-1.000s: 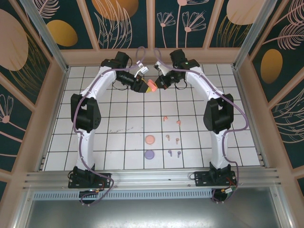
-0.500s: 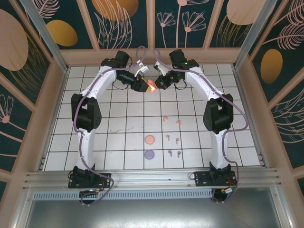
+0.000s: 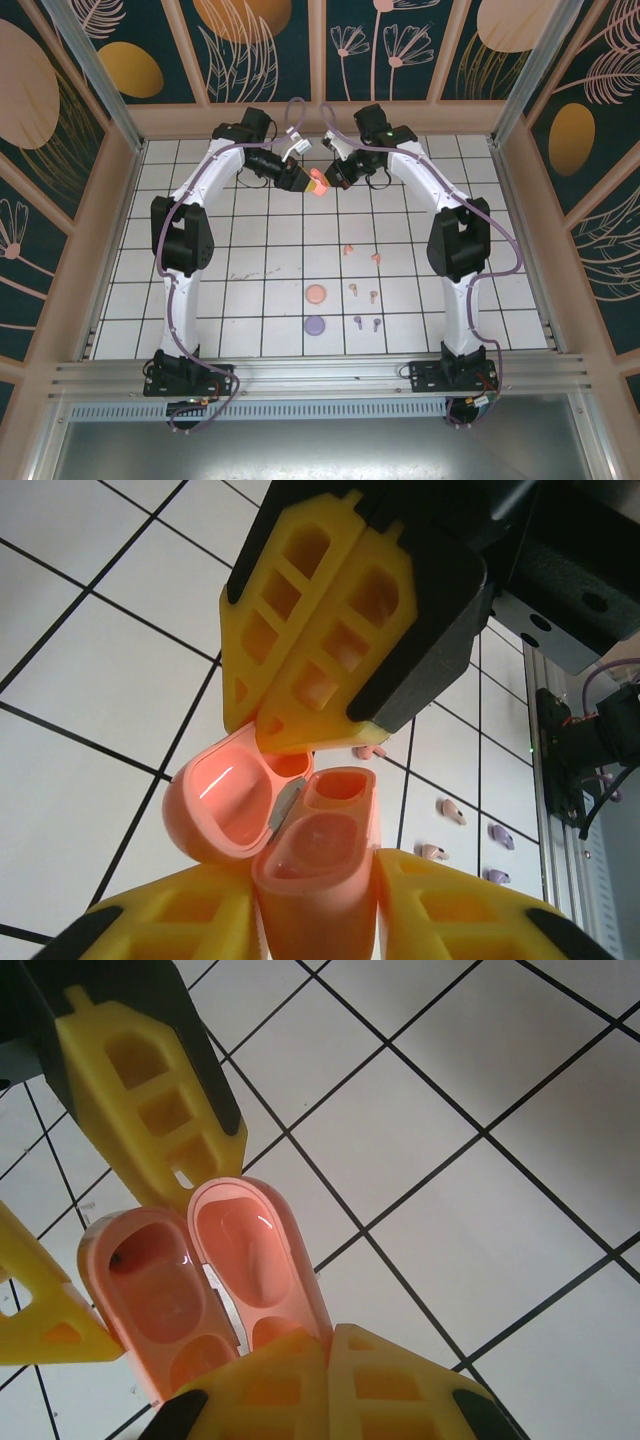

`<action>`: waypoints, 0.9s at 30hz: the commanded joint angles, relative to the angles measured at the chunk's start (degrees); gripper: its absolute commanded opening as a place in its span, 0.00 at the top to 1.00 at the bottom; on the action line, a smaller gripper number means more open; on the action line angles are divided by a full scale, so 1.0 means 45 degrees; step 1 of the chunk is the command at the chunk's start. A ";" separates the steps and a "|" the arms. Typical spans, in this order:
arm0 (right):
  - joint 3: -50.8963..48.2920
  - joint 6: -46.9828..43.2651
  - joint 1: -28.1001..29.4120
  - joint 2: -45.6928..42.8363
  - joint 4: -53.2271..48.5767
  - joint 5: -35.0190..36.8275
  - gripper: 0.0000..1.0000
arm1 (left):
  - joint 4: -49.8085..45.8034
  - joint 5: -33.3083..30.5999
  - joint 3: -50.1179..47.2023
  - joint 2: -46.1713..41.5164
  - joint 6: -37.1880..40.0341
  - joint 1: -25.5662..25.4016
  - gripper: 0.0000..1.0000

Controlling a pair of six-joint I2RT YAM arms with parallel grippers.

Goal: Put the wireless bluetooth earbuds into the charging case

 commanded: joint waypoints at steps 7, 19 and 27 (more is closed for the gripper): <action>0.0559 -0.0015 0.0246 -0.0167 -0.0025 0.0157 1.00 | -0.0290 0.0678 0.0512 0.0275 0.0333 -0.0053 0.86; -0.1138 0.2269 -0.0549 -0.1754 0.1839 0.0799 0.62 | 0.3042 0.1008 -0.1929 -0.0961 -0.1339 0.0169 1.00; -0.6764 0.5830 -0.0876 -0.4884 0.4517 0.2408 0.50 | 1.1619 -0.0443 -0.7593 -0.4281 -0.5758 0.0507 1.00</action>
